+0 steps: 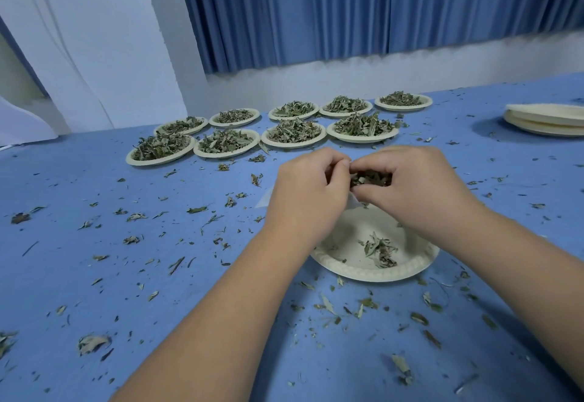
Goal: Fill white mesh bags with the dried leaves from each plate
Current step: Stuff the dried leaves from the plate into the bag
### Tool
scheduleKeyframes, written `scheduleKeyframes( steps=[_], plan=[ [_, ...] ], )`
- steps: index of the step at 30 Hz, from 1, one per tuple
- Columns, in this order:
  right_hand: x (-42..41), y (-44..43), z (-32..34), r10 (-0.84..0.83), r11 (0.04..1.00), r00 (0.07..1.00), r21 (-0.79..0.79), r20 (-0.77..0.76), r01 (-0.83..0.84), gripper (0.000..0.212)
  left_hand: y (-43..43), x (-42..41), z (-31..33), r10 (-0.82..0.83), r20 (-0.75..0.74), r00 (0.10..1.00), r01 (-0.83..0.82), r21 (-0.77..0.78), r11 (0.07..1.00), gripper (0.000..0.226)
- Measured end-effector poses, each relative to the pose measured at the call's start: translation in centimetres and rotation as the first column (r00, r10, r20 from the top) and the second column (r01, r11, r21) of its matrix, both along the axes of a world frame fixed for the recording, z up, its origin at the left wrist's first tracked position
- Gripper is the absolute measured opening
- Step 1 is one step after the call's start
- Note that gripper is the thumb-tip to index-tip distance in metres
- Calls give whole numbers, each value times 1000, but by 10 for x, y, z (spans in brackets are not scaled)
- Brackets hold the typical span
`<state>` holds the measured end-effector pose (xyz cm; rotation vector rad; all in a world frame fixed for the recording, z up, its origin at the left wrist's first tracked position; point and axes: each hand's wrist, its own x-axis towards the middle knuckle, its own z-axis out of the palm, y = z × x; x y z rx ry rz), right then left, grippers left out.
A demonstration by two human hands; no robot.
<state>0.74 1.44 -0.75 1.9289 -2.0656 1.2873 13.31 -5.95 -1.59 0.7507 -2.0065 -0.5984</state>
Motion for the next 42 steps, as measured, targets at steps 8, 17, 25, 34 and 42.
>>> scheduleKeyframes(
  steps=[8, 17, 25, 34, 42],
  plan=[
    [1, 2, 2, -56, 998, 997, -27, -49, 55, 25, 0, -3, -2, 22, -57, 998, -18, 80, 997, 18],
    [-1, 0, -1, 86, 995, 996, 46, 14, -87, 35, -1, -3, -2, 32, -100, 994, -21, 101, 995, 18],
    [3, -3, -4, -32, 994, 999, -102, 35, 36, 16, 4, -5, -2, 0, -121, 993, 17, 135, 991, 20],
    [3, 0, -4, -57, 988, 997, -144, -47, 49, 6, 7, -8, -4, -12, -175, 984, 48, 204, 978, 20],
    [-2, -1, -2, 63, 995, 997, -80, 50, -59, 9, 5, -8, -5, -2, -183, 983, 41, 210, 977, 22]
  ],
)
